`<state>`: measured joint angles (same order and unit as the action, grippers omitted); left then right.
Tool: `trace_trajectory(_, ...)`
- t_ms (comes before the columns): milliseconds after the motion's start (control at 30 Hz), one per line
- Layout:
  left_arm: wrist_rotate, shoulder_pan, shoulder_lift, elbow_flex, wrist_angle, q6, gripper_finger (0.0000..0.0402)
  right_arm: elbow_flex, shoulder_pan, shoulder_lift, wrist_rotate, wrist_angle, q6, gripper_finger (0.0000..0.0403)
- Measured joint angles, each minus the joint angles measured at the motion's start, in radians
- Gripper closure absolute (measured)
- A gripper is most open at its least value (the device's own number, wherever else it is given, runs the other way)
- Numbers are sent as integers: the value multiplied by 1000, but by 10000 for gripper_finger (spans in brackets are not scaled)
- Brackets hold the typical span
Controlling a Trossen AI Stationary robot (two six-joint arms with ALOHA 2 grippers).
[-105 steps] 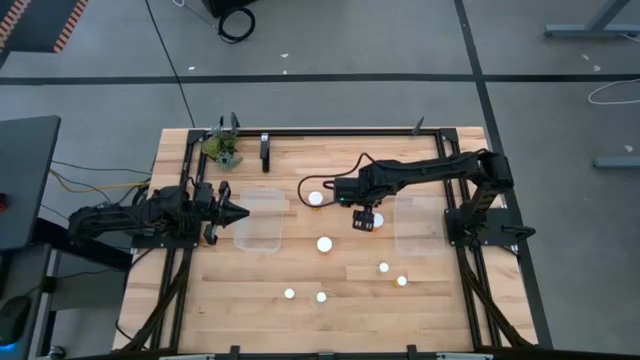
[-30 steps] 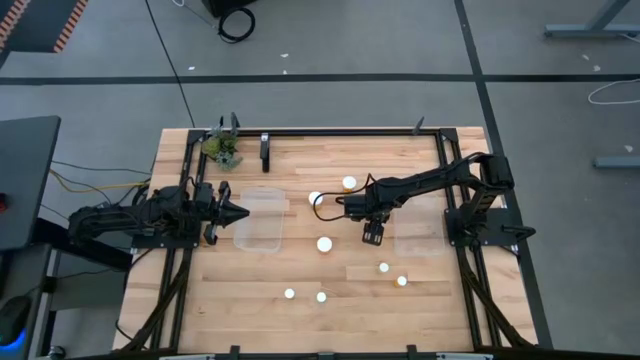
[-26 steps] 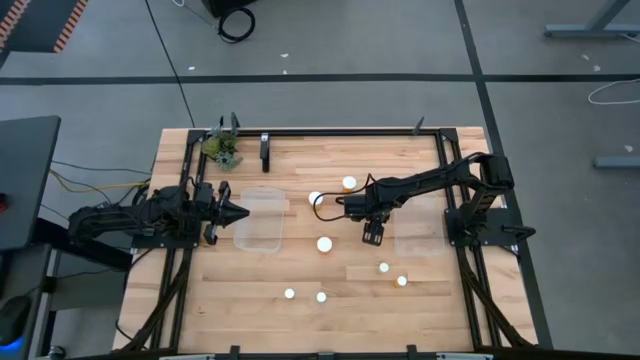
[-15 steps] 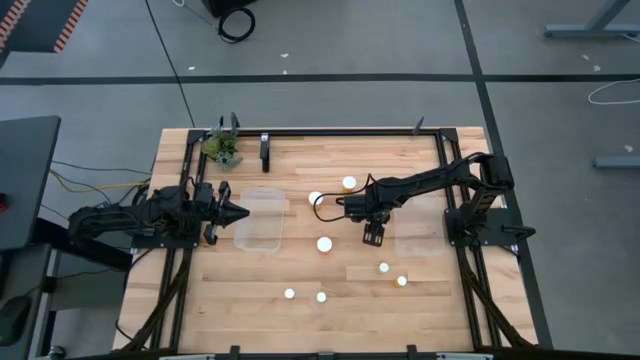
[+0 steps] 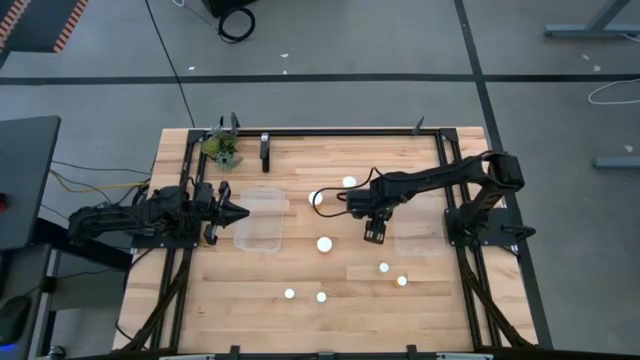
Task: Pick and place medicine bottles into bin by pill shape (circle, oval)
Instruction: Put the middle right large orange pill bottle into the right transparent bin
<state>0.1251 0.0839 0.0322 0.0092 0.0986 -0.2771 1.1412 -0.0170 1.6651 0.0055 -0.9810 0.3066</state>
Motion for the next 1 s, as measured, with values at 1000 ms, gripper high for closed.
trace_trajectory(1000, 0, 0, 0, 0, 1, 0, 373, -3, -16, -215, -34, -265, 136, 191)
